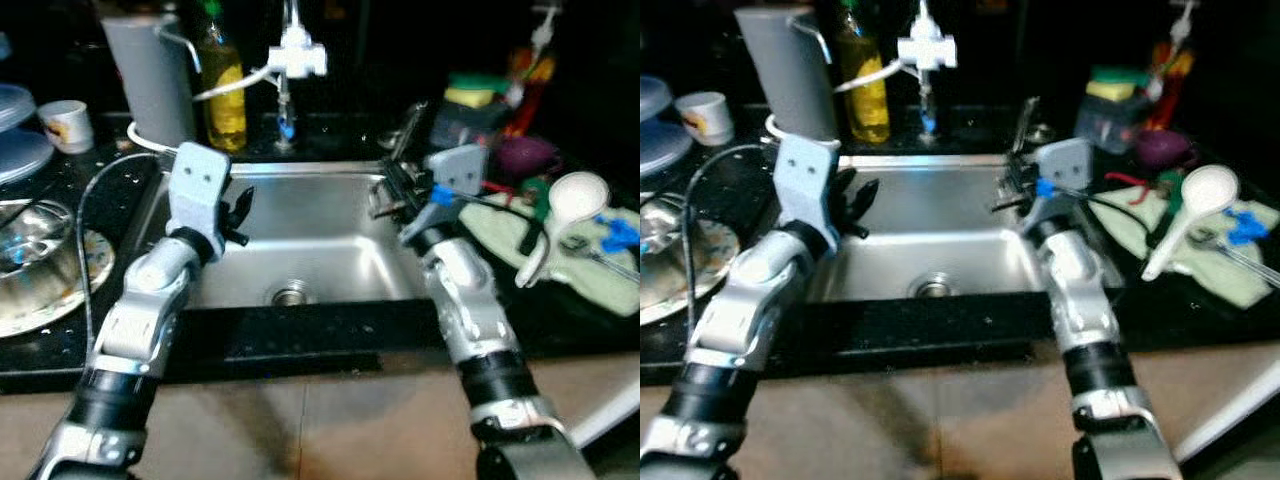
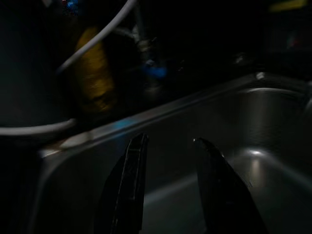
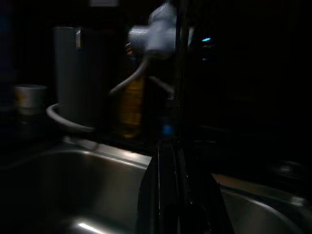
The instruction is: Kitchen organization
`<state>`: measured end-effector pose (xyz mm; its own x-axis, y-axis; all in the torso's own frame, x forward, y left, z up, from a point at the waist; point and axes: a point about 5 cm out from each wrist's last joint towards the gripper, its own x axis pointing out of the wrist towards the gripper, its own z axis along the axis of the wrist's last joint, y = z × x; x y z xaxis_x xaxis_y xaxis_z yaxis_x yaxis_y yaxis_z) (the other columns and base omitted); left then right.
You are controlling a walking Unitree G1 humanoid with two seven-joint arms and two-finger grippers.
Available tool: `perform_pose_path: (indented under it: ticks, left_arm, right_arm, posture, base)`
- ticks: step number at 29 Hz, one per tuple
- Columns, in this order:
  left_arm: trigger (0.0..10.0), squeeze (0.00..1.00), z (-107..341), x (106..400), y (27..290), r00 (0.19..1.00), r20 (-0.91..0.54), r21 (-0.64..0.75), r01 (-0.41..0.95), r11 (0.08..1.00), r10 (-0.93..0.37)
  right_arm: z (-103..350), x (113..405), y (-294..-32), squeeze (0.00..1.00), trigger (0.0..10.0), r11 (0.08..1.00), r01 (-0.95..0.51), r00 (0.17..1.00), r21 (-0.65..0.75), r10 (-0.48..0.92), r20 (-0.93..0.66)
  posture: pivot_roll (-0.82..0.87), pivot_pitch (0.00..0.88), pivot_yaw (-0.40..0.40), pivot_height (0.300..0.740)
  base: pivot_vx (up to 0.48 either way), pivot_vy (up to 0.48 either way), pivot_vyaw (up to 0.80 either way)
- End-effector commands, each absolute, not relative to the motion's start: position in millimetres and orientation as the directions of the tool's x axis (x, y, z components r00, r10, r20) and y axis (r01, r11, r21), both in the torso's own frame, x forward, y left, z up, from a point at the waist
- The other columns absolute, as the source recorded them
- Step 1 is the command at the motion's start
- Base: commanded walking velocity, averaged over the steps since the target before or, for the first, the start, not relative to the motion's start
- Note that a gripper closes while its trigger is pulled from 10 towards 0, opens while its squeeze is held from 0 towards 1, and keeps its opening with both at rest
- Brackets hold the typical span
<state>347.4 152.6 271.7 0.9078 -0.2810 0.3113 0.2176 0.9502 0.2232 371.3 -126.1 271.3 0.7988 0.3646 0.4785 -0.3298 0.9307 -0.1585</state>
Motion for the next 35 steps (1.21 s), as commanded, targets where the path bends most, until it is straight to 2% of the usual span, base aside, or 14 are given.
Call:
perform_pose_path:
  ticks: [1, 12, 21, 26, 28, 31, 32, 35]
  left_arm:
    - [10.0, 0.00, 267, 347, 151, 0.911, 0.290, 0.225, 0.231, 0.947, -0.292]
    - [10.0, 0.00, 266, 345, 149, 0.910, 0.288, 0.232, 0.235, 0.944, -0.298]
    - [10.0, 0.00, 260, 346, 152, 0.921, 0.227, 0.300, 0.244, 0.922, -0.317]
    - [10.0, 0.00, 245, 337, 155, 0.913, 0.088, 0.398, 0.334, 0.854, -0.398]
    - [10.0, 0.00, 240, 333, 158, 0.910, 0.038, 0.418, 0.361, 0.834, -0.413]
    - [10.0, 0.00, 235, 326, 161, 0.897, -0.034, 0.444, 0.408, 0.797, -0.441]
    - [10.0, 0.00, 234, 321, 159, 0.870, -0.061, 0.471, 0.457, 0.754, -0.489]
    - [10.0, 0.00, 233, 317, 157, 0.849, -0.082, 0.489, 0.491, 0.721, -0.522]
  right_arm:
    - [272, 371, -133, 0.00, 10.0, 0.936, -0.312, 0.800, -0.164, 0.352, 0.486]
    - [273, 372, -136, 0.00, 10.0, 0.937, -0.303, 0.804, -0.172, 0.348, 0.482]
    - [270, 383, -127, 0.00, 10.0, 0.898, -0.346, 0.799, -0.273, 0.435, 0.416]
    - [256, 400, -115, 0.00, 10.0, 0.834, -0.430, 0.819, -0.346, 0.522, 0.239]
    - [243, 403, -110, 0.00, 10.0, 0.791, -0.485, 0.819, -0.373, 0.560, 0.122]
    - [227, 407, -107, 0.00, 10.0, 0.745, -0.517, 0.825, -0.421, 0.565, -0.014]
    - [225, 409, -107, 0.00, 10.0, 0.748, -0.516, 0.832, -0.417, 0.553, -0.038]
    - [224, 410, -107, 0.00, 10.0, 0.752, -0.516, 0.837, -0.411, 0.545, -0.053]
  posture:
    - [-0.05, 0.103, -0.025, 0.740]
    - [-0.05, 0.103, -0.027, 0.740]
    - [-0.05, 0.116, -0.024, 0.740]
    - [-0.04, 0.127, -0.037, 0.740]
    - [-0.04, 0.130, -0.044, 0.740]
    - [-0.03, 0.131, -0.048, 0.740]
    - [-0.03, 0.131, -0.048, 0.740]
    - [-0.03, 0.131, -0.048, 0.740]
  base:
    - [0.000, 0.000, 0.00]
    - [0.000, 0.000, 0.00]
    - [0.000, 0.000, 0.00]
    - [0.000, 0.000, 0.00]
    - [0.000, 0.000, 0.00]
    - [0.000, 0.000, 0.00]
    - [0.000, 0.000, 0.00]
    - [0.000, 0.000, 0.00]
